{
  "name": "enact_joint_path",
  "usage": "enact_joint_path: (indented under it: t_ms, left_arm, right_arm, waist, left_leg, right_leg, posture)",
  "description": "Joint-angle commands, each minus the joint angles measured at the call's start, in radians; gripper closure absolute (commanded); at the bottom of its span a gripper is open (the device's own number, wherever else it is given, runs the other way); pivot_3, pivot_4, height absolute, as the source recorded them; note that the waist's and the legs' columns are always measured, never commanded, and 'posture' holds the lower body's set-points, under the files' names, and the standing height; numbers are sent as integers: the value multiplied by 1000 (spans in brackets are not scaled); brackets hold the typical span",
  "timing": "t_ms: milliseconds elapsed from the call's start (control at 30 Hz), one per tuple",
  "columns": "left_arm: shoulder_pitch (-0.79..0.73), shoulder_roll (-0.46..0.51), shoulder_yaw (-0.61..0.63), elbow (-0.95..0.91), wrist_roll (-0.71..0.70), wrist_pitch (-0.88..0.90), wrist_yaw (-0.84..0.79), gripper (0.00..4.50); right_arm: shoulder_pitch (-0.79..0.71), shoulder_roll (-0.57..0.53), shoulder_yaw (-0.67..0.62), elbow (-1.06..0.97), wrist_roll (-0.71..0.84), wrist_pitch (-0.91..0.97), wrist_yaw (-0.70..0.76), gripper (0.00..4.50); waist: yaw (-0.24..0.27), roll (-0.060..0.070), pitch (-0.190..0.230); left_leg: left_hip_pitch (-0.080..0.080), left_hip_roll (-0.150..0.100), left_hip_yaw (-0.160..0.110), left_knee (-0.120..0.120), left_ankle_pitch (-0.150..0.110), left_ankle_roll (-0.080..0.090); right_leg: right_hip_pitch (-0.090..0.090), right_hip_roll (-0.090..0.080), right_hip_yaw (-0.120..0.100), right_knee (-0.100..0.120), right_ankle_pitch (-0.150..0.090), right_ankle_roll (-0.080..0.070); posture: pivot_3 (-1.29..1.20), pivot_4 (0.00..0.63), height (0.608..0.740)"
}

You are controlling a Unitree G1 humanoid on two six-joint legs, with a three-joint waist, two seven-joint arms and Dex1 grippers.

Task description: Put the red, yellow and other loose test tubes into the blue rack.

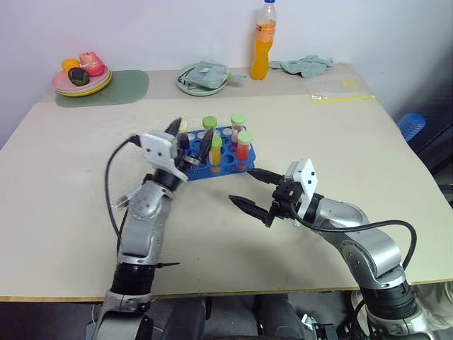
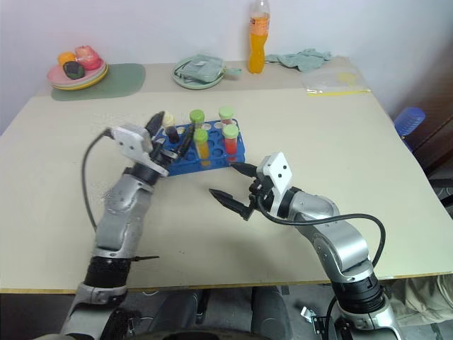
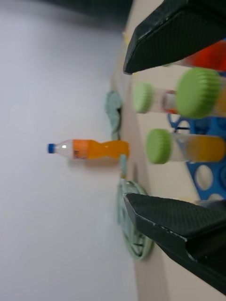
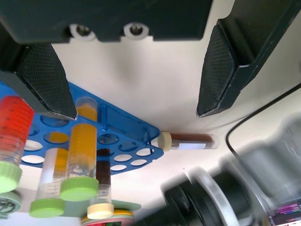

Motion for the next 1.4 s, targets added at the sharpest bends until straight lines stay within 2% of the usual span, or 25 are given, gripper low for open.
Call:
enact_joint_path:
  t_ms: [33, 100, 133, 200, 267, 367, 433, 533, 667, 800, 967, 1067, 1233, 1267, 1400]
  left_arm:
    - [-69, 204, 155, -106, -172, 355, 4, 175]
    - [-100, 347, 198, -84, -238, 567, -12, 175]
    - [-112, 452, 190, -63, -247, 656, -67, 175]
    - [-137, 600, 156, -26, -253, 772, -150, 175]
    - [-171, 691, 124, 19, -262, 844, -217, 175]
    - [-250, 873, -71, 106, -225, 951, -427, 175]
    - [-296, 928, -189, 135, -170, 942, -517, 175]
    - [-406, 921, -358, 233, -71, 910, -636, 175]
    - [-511, 865, -530, 358, 51, 861, -769, 175]
    - [-566, 824, -652, 456, 183, 777, -870, 175]
    - [-636, 763, -737, 575, 313, 714, -963, 175]
    - [-648, 751, -752, 598, 370, 686, -1006, 1050]
    - [-646, 741, -739, 612, 429, 670, -1046, 3581]
    - [-643, 740, -734, 614, 436, 669, -1050, 3809]
    - [-583, 808, -721, 596, 503, 612, -1026, 3816]
  right_arm:
    - [4, -5, -18, -32, 12, -14, 3, 0]
    - [1, -8, -18, -27, 13, -15, 9, 0]
    - [-5, -10, -16, -19, 12, -17, 15, 0]
    - [-16, -10, -12, -4, 10, -22, 25, 0]
    - [-26, -8, -7, 9, 7, -26, 35, 0]
    - [-56, -6, 12, 36, 0, -42, 62, 0]
    - [-67, -7, 14, 49, -4, -49, 71, 0]
    - [-74, -13, 24, 62, -12, -62, 88, 0]
    - [-69, -7, 40, 54, -26, -71, 87, 0]
    - [-54, -5, 40, 35, -27, -69, 74, 0]
    - [-26, 2, 43, 11, -31, -68, 50, 0]
    - [-24, 8, 44, 7, -30, -66, 39, 0]
    - [-26, 8, 44, 9, -28, -66, 34, 0]
    - [-27, 8, 44, 10, -28, -67, 34, 0]
    - [-34, 11, 48, 13, -29, -67, 33, 0]
  waist:
    - [-6, 0, 0]
    - [-8, 1, 0]
    - [-8, 1, 0]
    - [-9, 0, 0]
    - [-5, 0, 1]
    - [-4, -1, 1]
    - [-7, 0, 2]
    - [-3, 0, 2]
    - [-5, -1, 2]
    - [-8, -1, 2]
    - [-7, -1, 2]
    - [-8, -1, 2]
    - [-8, -1, 2]
    - [-8, -1, 2]
    - [-14, -1, 2]
  left_leg:
    - [0, 0, -1, 0, 0, 0]
    - [1, 0, -1, -1, 0, 0]
    - [2, 0, -1, -1, 0, 0]
    - [2, 0, 0, -1, 0, 0]
    - [2, 0, 1, -1, 0, 0]
    - [2, 0, 1, -1, 0, 0]
    - [2, 0, 2, -2, 0, 0]
    - [2, 0, 2, -3, 0, -1]
    - [2, 0, 3, -2, 0, -1]
    - [1, 0, 3, -2, 0, -1]
    - [0, 0, 2, -2, 0, 0]
    - [0, 0, 2, -1, 0, 0]
    - [0, 1, 2, -1, 0, 0]
    - [0, 0, 2, -1, 0, 0]
    - [0, 1, 2, -1, 0, 0]
  right_leg:
    - [0, 1, 0, 1, 0, 0]
    - [0, 1, 0, 2, 0, 0]
    - [0, 1, 0, 1, 0, 0]
    - [0, 1, 0, 2, -1, 0]
    - [0, 1, 0, 2, -1, 0]
    - [2, 1, -1, 1, -1, 0]
    - [1, 1, 0, 1, -1, 0]
    - [1, 1, -1, 1, -1, 0]
    - [1, 1, 0, 1, -1, 0]
    - [0, 1, 0, 1, -1, 0]
    - [-1, 1, 0, 2, -1, 0]
    - [-1, 1, 0, 2, -1, 0]
    - [-1, 1, 0, 2, -1, 0]
    - [-1, 1, 0, 2, -1, 0]
    - [-1, 1, 0, 3, -1, 0]
  posture:
    - [0, 150, 740]
    - [0, 150, 740]
    - [0, 150, 740]
    - [0, 150, 740]
    - [0, 150, 740]
    - [0, 150, 740]
    - [0, 150, 740]
    - [0, 150, 740]
    - [0, 150, 740]
    - [0, 150, 740]
    - [0, 150, 740]
    - [0, 150, 740]
    - [0, 150, 740]
    - [0, 150, 740]
    - [0, 150, 740]
